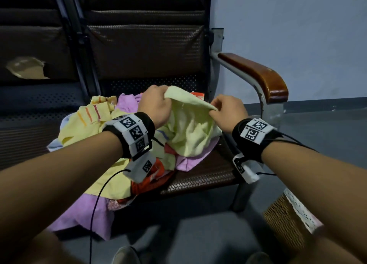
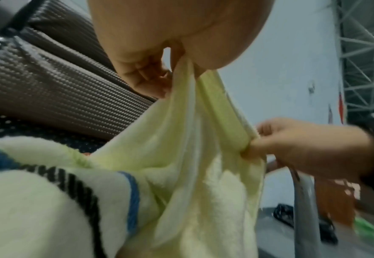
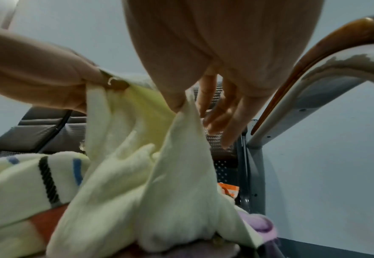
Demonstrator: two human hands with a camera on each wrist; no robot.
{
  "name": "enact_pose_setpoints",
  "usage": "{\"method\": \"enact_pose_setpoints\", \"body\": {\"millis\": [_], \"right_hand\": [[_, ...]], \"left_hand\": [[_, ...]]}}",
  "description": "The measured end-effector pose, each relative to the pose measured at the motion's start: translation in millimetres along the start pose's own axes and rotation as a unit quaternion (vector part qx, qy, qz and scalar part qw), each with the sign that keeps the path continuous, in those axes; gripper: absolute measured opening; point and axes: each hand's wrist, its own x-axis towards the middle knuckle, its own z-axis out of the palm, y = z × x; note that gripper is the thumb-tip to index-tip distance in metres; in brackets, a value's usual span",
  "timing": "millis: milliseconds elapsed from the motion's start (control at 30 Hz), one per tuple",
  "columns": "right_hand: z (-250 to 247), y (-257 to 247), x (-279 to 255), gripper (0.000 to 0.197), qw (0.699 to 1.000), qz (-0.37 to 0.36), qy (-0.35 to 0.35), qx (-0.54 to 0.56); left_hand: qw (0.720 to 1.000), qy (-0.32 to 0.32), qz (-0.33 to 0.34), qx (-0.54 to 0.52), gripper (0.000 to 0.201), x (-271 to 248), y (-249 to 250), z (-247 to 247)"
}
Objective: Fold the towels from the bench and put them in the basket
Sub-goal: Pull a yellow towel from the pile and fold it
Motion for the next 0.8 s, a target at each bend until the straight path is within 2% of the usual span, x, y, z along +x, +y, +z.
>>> {"method": "enact_pose_setpoints", "body": {"millis": [100,167,233,300,367,433,500,567,633,700,800], "right_hand": [[2,7,1,0.003,0.998,0.057,0.002,0.006],[1,5,4,0.008,0.993,0.055,0.018,0.098],[0,-4,5,0.014,0.983,0.038,0.024,0.179],[-1,-17,2,0.028,0.977,0.005,0.029,0.210],[-2,-28,-3,0.033,0.970,-0.034,0.029,0.237],[-3,-37,-9,0.024,0.967,-0.095,0.011,0.238],[-2,-42,-17,0.013,0.967,-0.164,-0.029,0.194],[2,-43,-24,0.022,0.964,-0.221,-0.065,0.132],[5,-44,-27,0.029,0.961,-0.243,-0.109,0.073],[8,-45,-26,0.036,0.961,-0.235,-0.142,0.029],[15,-52,-23,0.026,0.976,-0.192,-0.103,0.025]], "left_hand": [[0.988,0.015,-0.119,-0.093,0.040,5,-7,-4],[0.967,0.023,-0.190,-0.168,0.037,10,-13,-5],[0.947,0.019,-0.231,-0.224,0.027,14,-14,-5],[0.920,0.023,-0.266,-0.288,0.026,18,-15,-6],[0.895,0.036,-0.296,-0.332,0.026,21,-15,-9],[0.879,0.045,-0.322,-0.349,0.021,23,-16,-11],[0.863,0.055,-0.345,-0.364,0.019,25,-16,-14],[0.861,0.056,-0.344,-0.372,0.021,25,-14,-17],[0.877,0.034,-0.314,-0.362,0.023,23,-9,-18],[0.885,0.016,-0.271,-0.378,0.023,19,-1,-17],[0.899,-0.009,-0.220,-0.379,0.026,13,10,-20]]}}
